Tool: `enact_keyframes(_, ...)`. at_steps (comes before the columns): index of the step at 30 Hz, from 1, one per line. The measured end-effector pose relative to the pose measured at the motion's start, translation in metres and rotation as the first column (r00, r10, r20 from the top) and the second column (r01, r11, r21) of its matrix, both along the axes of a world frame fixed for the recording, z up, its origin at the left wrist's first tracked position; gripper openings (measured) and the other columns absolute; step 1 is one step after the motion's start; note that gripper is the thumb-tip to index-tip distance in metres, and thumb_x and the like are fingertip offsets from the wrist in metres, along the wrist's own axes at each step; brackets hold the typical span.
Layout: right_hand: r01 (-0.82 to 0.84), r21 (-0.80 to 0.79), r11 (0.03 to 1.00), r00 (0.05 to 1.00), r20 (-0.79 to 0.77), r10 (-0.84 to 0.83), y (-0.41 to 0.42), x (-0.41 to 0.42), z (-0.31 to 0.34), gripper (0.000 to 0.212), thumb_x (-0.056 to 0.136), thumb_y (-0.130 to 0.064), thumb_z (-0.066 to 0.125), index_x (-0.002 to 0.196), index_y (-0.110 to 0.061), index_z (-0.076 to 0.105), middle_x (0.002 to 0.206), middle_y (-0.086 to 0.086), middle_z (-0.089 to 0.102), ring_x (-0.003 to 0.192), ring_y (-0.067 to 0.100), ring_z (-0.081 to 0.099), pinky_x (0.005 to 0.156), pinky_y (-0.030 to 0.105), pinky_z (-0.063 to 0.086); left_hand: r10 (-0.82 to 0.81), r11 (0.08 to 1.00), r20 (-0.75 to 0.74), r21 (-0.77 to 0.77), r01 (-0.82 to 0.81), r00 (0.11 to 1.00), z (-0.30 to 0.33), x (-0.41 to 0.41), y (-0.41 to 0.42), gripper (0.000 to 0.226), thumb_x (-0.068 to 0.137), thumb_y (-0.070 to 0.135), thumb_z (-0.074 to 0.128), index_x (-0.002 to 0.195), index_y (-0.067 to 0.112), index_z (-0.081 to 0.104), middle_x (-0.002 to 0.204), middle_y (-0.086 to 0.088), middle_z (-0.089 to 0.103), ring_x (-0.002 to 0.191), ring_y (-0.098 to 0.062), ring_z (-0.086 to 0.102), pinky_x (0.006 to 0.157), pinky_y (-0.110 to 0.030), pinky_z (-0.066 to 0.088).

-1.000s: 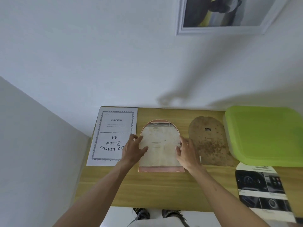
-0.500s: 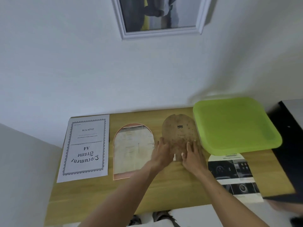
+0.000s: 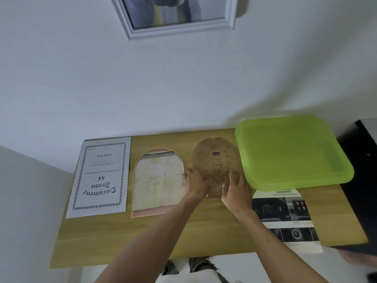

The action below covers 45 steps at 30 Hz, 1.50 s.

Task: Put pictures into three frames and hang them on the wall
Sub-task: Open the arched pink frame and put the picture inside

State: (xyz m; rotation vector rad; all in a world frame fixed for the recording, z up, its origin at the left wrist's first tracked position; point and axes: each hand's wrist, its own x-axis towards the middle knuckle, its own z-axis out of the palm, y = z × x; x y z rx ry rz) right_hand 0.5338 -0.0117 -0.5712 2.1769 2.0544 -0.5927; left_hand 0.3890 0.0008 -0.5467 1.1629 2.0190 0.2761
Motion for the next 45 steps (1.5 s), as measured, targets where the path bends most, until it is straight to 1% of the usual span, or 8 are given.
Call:
enact_keyframes(5,0.019,-0.001,1.0,0.999,-0.042,-0.019,0.001,0.001,0.0,0.057,0.097,-0.034,0.049,0.15,-0.017,0.034,0.156,0.018,0.027,0.141,0.035,0.034,0.113,0.045,0.032,0.311,0.95,0.182,-0.043,-0.308,0.933,0.008,0.005,0.01,0.061,0.073,0.009,0.056,0.133,0.006,0.049,0.133,-0.013,0.047,0.124,-0.035,0.046,0.104,-0.044,0.043)
enact_keyframes(8,0.067,-0.018,0.998,0.991,-0.114,-0.068,0.003,0.006,0.003,0.057,0.097,-0.035,0.049,0.15,-0.02,0.035,0.158,0.016,0.026,0.141,0.034,0.036,0.115,0.044,0.03,0.424,0.905,0.237,-0.075,-0.418,0.874,0.003,-0.006,0.019,0.057,0.067,0.014,0.059,0.123,0.007,0.056,0.117,-0.012,0.059,0.103,-0.032,0.061,0.086,-0.046,0.056)
enact_keyframes(14,0.128,-0.019,0.992,0.96,-0.249,-0.128,0.002,0.005,0.012,0.058,0.094,-0.034,0.054,0.147,-0.017,0.038,0.157,0.011,0.028,0.142,0.031,0.034,0.115,0.041,0.028,0.401,0.91,0.342,-0.042,-0.412,0.85,0.013,-0.022,0.021,0.04,0.075,-0.001,0.067,0.11,0.018,0.068,0.093,-0.004,0.074,0.088,-0.023,0.07,0.08,-0.042,0.059)
enact_keyframes(19,0.159,-0.052,0.986,0.93,-0.328,-0.168,0.002,0.0,0.019,0.07,0.093,-0.041,0.057,0.152,-0.019,0.027,0.159,0.01,0.024,0.145,0.03,0.029,0.118,0.043,0.029,0.436,0.876,0.566,-0.088,-0.474,0.7,0.028,-0.042,0.009,0.035,0.083,-0.012,0.063,0.106,0.015,0.065,0.082,-0.007,0.071,0.073,-0.02,0.071,0.063,-0.035,0.059)
enact_keyframes(24,0.315,-0.146,0.938,0.714,-0.614,-0.336,0.01,-0.014,0.02,0.067,0.089,-0.031,0.065,0.148,-0.025,0.035,0.142,0.005,0.049,0.124,0.024,0.054,0.1,0.041,0.048,0.414,0.878,0.617,-0.075,-0.474,0.669,0.035,-0.086,-0.014,0.036,0.085,-0.011,0.061,0.109,0.015,0.065,0.087,-0.013,0.071,0.079,-0.023,0.07,0.073,-0.038,0.059)
enact_keyframes(29,0.258,-0.273,0.927,0.608,-0.699,-0.376,0.012,-0.038,0.024,0.067,0.084,-0.017,0.072,0.143,-0.026,0.043,0.11,-0.001,0.068,0.088,0.01,0.065,0.066,0.021,0.047,0.415,0.866,0.606,-0.035,-0.499,0.678,0.038,-0.13,-0.039,0.037,0.083,-0.011,0.063,0.109,0.015,0.066,0.081,-0.011,0.071,0.077,-0.021,0.07,0.066,-0.037,0.059)
enact_keyframes(40,0.143,-0.173,0.974,0.734,-0.642,-0.222,-0.005,-0.097,0.028,0.062,0.078,-0.015,0.081,0.132,-0.02,0.052,0.105,-0.004,0.063,0.079,-0.005,0.054,0.063,0.011,0.04,0.218,0.952,0.319,0.14,-0.273,0.922,0.031,-0.192,-0.082,0.043,0.075,0.003,0.072,0.108,0.029,0.07,0.077,-0.003,0.067,0.072,-0.013,0.064,0.068,-0.026,0.051)
enact_keyframes(45,0.099,-0.108,0.989,0.8,-0.582,-0.144,-0.004,-0.119,0.024,0.072,0.076,-0.025,0.082,0.139,-0.023,0.047,0.127,0.004,0.058,0.111,0.018,0.059,0.089,0.031,0.051,0.18,0.957,0.149,0.2,-0.208,0.972,0.017,-0.205,-0.081,0.028,0.074,0.005,0.071,0.097,0.021,0.073,0.08,-0.004,0.066,0.074,-0.015,0.06,0.057,-0.02,0.04)
